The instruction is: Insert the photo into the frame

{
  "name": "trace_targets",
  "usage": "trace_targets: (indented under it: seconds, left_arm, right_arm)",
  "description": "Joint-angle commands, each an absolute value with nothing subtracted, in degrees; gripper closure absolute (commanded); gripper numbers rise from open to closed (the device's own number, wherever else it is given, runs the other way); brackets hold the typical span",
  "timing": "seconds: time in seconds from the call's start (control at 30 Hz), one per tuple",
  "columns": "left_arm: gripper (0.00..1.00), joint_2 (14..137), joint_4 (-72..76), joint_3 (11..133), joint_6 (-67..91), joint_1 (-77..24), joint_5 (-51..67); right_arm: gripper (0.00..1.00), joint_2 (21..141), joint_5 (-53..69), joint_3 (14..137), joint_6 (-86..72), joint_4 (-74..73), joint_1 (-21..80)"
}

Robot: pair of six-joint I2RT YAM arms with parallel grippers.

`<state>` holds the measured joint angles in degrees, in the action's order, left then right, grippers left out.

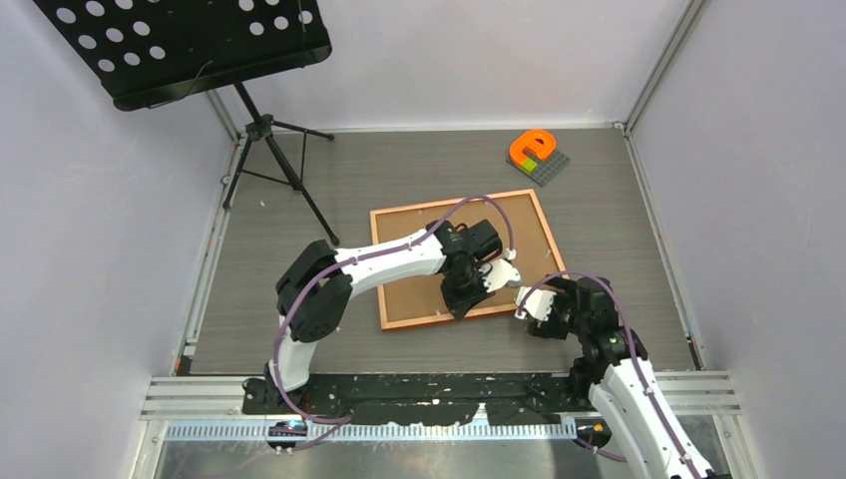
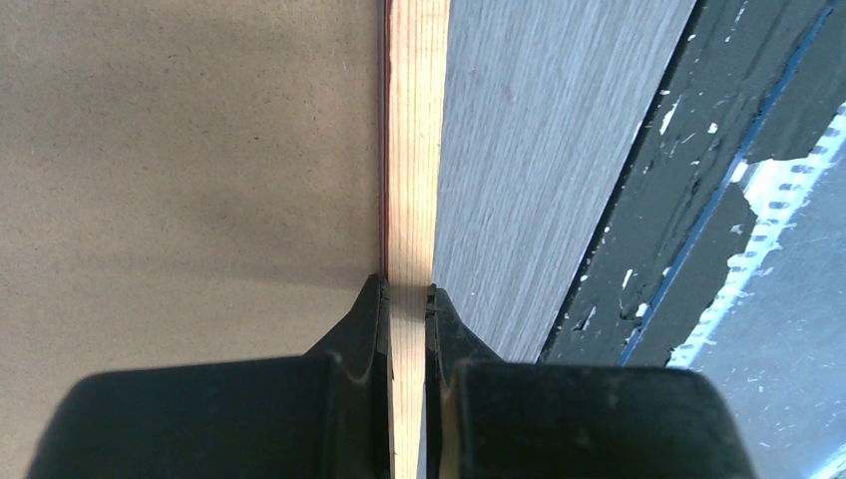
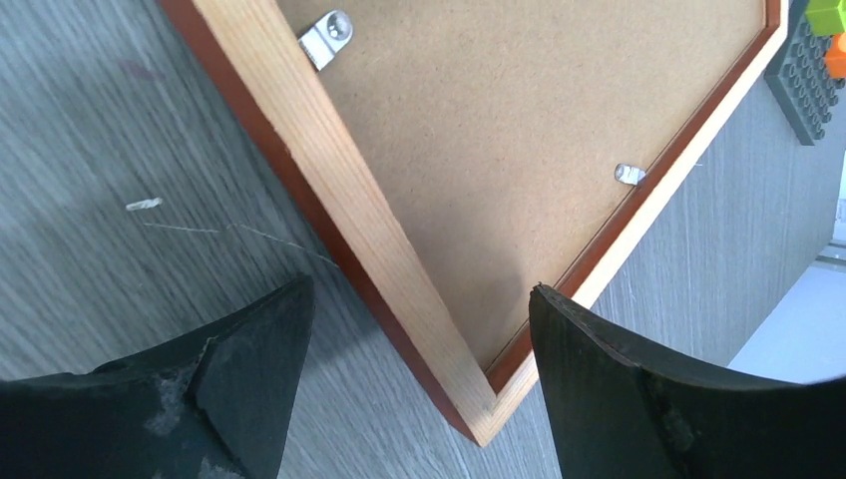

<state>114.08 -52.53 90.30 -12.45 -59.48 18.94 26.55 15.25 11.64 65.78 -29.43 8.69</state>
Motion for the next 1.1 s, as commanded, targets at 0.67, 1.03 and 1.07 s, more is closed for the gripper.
trace_targets:
  seconds: [0.67, 1.03, 1.07]
  left_arm:
    - [0.76, 108.99, -57.41, 96.57, -10.88, -57.2, 25.3]
    - [0.24, 105.6, -57.5, 99.08, -10.66, -55.85, 19.81]
    - [0.2, 104.94, -57.56, 99.57, -10.98, -55.82, 18.43]
  right_arm:
    - [0.59, 25.56, 16.14, 12.8, 60.83, -23.14, 9.05]
    - [0.83, 26.37, 16.48, 20.08, 60.17, -28.53, 9.05]
    - [0.85, 26.45, 16.68, 20.67, 60.06, -28.9, 9.05]
